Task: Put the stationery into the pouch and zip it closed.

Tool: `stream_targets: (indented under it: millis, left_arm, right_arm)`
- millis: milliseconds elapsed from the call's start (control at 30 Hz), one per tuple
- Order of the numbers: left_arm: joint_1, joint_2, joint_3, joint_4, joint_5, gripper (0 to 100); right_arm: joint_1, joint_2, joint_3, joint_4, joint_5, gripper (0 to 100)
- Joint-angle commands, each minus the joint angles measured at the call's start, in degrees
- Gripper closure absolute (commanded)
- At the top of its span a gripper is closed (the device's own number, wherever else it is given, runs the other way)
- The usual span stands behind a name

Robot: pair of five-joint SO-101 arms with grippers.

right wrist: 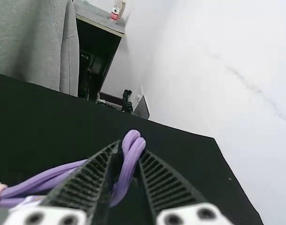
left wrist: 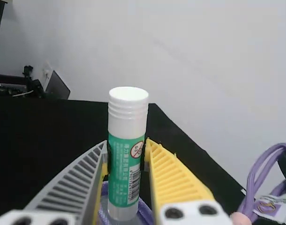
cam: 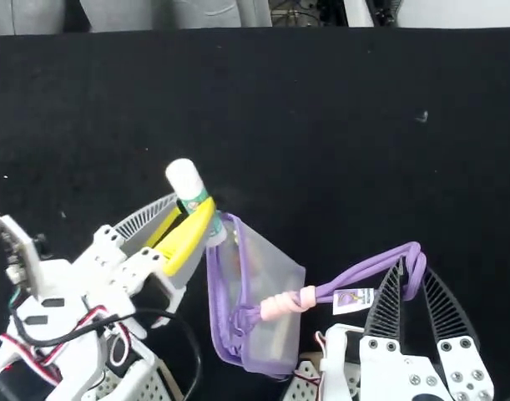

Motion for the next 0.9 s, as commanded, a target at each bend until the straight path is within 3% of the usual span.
stream_targets:
  millis: [0, 133, 600, 767, 867]
  left_arm:
    - [5.41, -0.09, 0.22, -1.05, -2.55, 96]
    - [9.63, -0.09, 0.75, -1.05, -6.24, 97]
    - [9.36, -0.18, 5.58, -1.58, -8.18, 97]
    - [6.11, -0.18, 5.49, -1.14, -7.65, 84]
    - [3.56, -0.18, 5.49, -1.05, -7.65, 82]
  right_arm:
    - [0.79, 1.63, 0.48, 1.41, -0.09, 98.7]
    - [0.79, 2.86, 0.22, 1.41, -0.09, 98.7]
    - [0.79, 3.21, 0.22, 1.41, -0.09, 98.7]
    - [0.79, 3.21, 0.22, 1.41, -0.09, 98.7]
    - [0.79, 3.21, 0.22, 1.41, -0.09, 98.7]
